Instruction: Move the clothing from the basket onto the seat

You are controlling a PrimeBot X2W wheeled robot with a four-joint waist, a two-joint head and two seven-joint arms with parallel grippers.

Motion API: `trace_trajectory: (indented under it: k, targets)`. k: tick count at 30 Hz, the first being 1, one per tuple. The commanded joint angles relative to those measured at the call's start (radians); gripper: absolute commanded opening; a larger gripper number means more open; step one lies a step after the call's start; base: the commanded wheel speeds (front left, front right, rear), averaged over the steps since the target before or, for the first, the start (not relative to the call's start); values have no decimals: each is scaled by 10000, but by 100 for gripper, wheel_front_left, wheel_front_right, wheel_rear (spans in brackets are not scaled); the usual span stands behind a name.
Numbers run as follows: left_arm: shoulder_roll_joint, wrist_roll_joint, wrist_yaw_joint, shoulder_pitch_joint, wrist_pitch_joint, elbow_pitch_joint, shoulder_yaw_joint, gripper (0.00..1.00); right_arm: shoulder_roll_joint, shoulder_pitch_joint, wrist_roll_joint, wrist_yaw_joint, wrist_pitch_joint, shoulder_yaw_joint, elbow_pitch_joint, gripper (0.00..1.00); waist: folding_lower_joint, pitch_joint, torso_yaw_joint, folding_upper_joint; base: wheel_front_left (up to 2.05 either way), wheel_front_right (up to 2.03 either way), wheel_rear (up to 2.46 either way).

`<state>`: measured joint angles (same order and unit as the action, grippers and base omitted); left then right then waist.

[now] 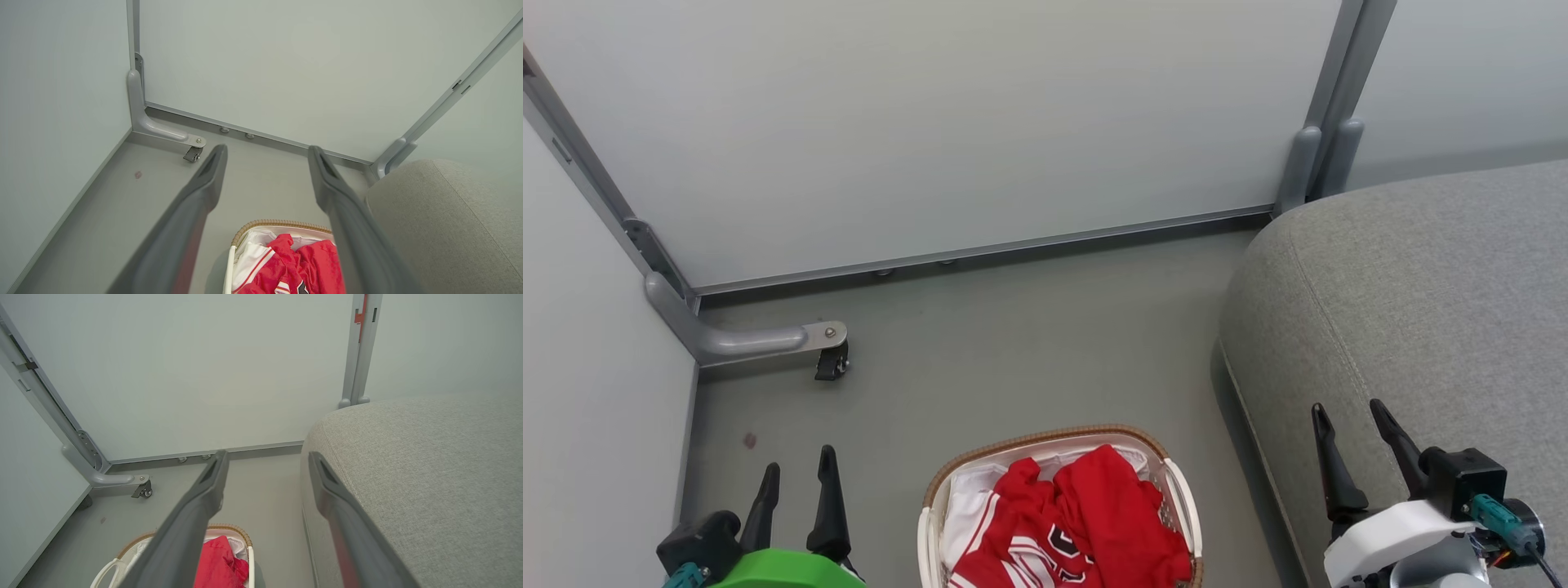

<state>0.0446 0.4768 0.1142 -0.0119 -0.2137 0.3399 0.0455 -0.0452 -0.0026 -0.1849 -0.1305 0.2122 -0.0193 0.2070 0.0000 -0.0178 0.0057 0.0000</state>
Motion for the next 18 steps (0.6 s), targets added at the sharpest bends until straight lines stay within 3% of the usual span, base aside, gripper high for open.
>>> trace_trajectory:
  k: [1,18]
  targets:
    - [75,-252,30,-55,-91,24,24,100,-58,106,276,-3,110,10,-3,100,0,3,4,0,0,0,0]
    - [85,-1131,52,-136,-399,389,123,100,-74,180,1464,-4,418,94,-45,100,0,-4,5,0,0,0,0]
